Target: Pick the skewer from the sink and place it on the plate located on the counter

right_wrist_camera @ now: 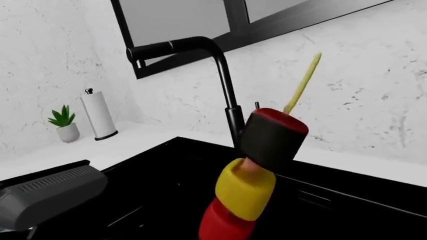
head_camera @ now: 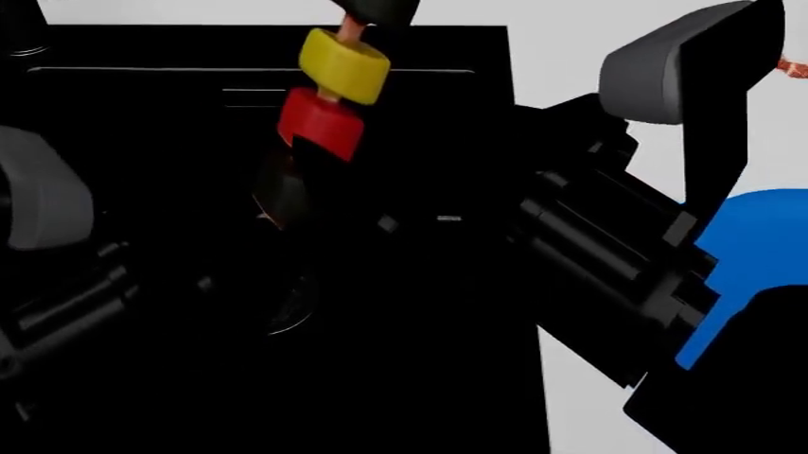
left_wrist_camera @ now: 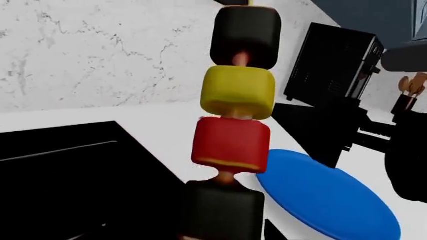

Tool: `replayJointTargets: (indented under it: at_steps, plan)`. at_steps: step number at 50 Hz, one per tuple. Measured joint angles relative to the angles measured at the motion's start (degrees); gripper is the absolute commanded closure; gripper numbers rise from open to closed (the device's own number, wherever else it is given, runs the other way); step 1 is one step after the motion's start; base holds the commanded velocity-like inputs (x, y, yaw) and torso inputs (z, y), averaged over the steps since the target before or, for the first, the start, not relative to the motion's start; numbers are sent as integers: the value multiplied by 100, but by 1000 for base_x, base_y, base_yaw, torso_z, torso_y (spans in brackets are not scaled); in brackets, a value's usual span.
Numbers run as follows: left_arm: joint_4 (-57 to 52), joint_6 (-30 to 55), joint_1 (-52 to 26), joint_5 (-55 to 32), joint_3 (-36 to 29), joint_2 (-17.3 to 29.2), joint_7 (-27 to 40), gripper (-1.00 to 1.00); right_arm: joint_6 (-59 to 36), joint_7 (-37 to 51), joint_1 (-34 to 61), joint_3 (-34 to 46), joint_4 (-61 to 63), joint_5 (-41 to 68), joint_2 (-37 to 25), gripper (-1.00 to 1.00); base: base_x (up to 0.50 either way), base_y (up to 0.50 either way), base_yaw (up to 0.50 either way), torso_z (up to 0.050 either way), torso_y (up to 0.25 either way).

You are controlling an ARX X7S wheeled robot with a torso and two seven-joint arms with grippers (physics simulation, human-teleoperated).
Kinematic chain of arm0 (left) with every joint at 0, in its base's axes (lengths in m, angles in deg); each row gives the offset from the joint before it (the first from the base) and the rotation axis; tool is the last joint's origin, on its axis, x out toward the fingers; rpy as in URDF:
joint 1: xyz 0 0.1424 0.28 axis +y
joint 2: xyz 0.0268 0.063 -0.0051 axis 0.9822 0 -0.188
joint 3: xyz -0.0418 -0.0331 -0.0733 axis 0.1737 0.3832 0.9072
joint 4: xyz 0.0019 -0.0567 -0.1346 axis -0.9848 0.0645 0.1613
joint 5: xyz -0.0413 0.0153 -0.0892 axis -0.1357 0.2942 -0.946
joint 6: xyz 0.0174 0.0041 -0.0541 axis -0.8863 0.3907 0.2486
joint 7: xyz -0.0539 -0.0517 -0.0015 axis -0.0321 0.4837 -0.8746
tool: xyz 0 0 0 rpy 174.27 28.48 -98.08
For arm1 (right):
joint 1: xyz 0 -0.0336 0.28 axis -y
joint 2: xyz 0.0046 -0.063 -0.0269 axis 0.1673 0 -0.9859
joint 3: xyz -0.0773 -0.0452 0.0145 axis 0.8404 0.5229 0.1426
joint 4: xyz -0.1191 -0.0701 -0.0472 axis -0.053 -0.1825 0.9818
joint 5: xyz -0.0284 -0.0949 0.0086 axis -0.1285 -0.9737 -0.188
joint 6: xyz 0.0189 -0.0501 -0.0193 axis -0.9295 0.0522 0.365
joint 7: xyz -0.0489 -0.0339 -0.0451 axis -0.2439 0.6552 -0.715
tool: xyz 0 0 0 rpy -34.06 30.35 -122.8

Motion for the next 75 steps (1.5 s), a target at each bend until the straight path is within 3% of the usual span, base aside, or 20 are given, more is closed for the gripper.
replayJointTargets:
  at_steps: [29, 30, 49, 50, 75]
  plan:
    - [-153, 111, -54, -507, -2, 13, 710, 100, 525, -345, 144, 527, -532, -350, 91, -100, 0, 0, 0, 0, 1]
    - [-154, 110, -57, -528, -4, 17, 738, 100, 530, -342, 147, 527, -547, -340, 93, 100, 0, 0, 0, 0, 0]
    - [-102, -34, -59, -1181, -17, 164, 1182, 100, 633, -91, 139, 457, -603, -265, 17, 100, 0, 0, 0, 0, 2]
    - [-97, -36, -61, -1204, -16, 169, 1200, -100, 635, -83, 138, 460, -598, -258, 14, 100, 0, 0, 0, 0, 0]
    - [-213, -89, 51, -2298, 218, 396, 1498, -100, 834, 123, 196, 681, -304, -19, -137, 100, 0, 0, 0, 0, 0]
